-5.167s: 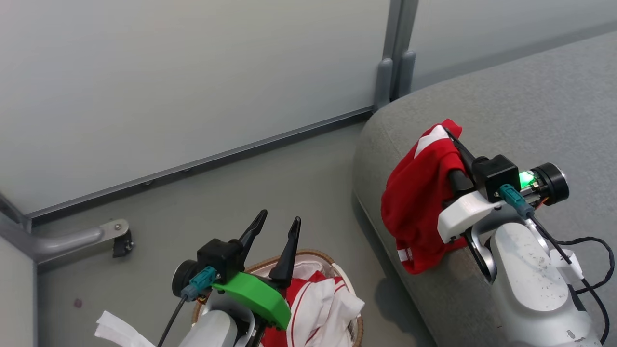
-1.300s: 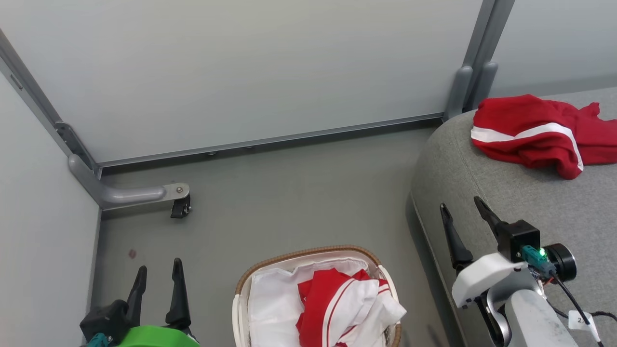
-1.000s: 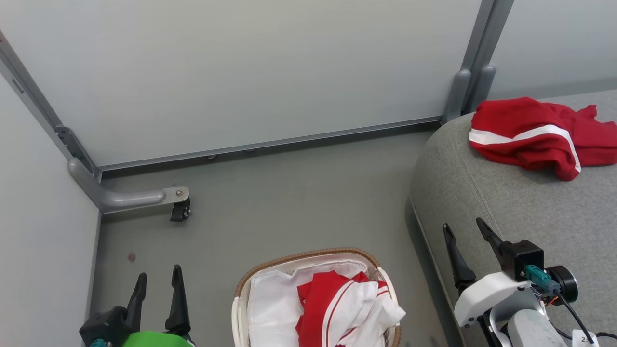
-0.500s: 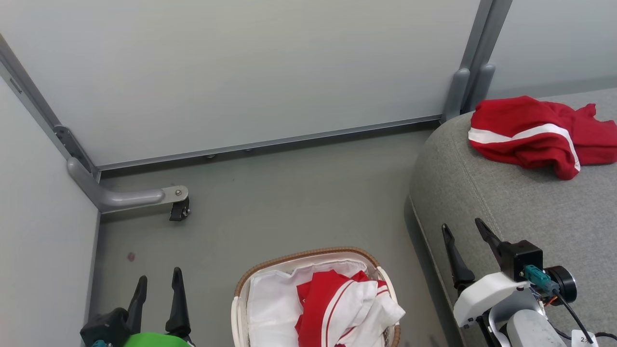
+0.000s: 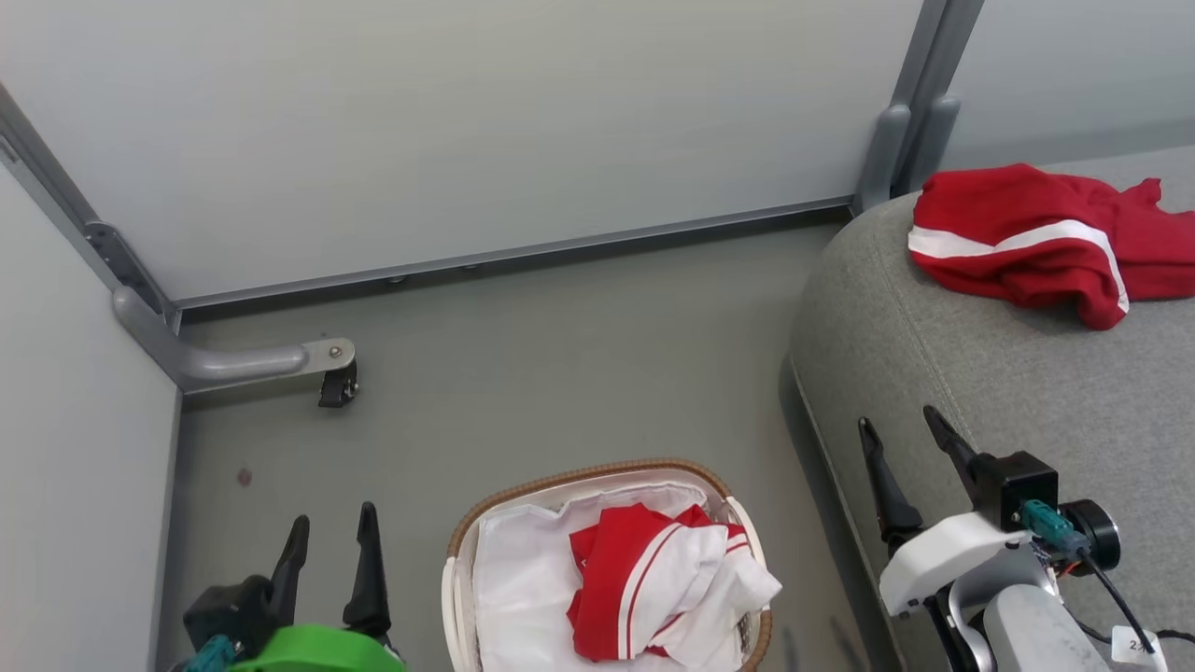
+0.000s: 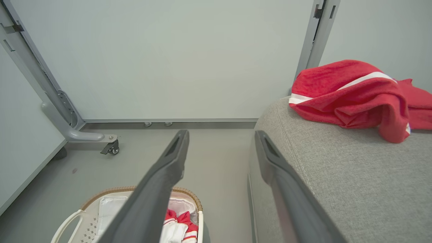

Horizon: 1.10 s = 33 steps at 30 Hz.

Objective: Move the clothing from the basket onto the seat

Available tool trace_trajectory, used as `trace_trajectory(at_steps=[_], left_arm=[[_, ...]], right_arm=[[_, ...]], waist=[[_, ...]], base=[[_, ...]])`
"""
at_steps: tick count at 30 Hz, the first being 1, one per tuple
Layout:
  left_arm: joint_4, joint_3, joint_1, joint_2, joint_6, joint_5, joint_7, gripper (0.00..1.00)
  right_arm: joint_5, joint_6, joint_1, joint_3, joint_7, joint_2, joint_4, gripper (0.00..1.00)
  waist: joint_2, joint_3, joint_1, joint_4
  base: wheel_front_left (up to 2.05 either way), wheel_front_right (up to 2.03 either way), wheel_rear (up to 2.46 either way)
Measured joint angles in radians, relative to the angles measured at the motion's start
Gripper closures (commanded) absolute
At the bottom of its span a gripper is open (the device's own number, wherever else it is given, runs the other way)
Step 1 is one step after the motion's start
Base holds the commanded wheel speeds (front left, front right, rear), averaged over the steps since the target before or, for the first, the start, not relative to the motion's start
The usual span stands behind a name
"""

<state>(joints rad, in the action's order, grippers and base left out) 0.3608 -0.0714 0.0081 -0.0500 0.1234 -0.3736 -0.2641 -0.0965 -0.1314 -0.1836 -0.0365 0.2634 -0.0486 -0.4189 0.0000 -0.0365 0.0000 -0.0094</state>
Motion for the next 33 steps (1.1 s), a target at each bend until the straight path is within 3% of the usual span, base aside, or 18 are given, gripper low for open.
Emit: trace_trajectory(at_steps=[10,20,33], left_arm=[[0.115,-0.109,-0.186,0.001,0.001,0.023,0.0,0.0],[0.359,-0.234,-0.431,0.002,0.004,0.063,0.0,0.0],[0.649,-0.461,-0.642,0.004,0.006,-0.005,0.034,0.0]], right_arm=[[0.014,0.0,-0.089,0.035,0.0,0.0,0.04,0.0],[0.008,0.0,-0.198,0.046,0.0,-0.001,0.099,0.0],[-0.048,0.0,-0.276,0.021,0.0,-0.001,0.184,0.0]], waist=[[0.0,-0.126,0.0,-0.019],[0.0,-0.316,0.0001,-0.061],[0.0,-0.55,0.0002,-0.152]], base=[[0.0,0.0,0.0],[0.0,0.0,0.0],[0.0,0.0,0.0]])
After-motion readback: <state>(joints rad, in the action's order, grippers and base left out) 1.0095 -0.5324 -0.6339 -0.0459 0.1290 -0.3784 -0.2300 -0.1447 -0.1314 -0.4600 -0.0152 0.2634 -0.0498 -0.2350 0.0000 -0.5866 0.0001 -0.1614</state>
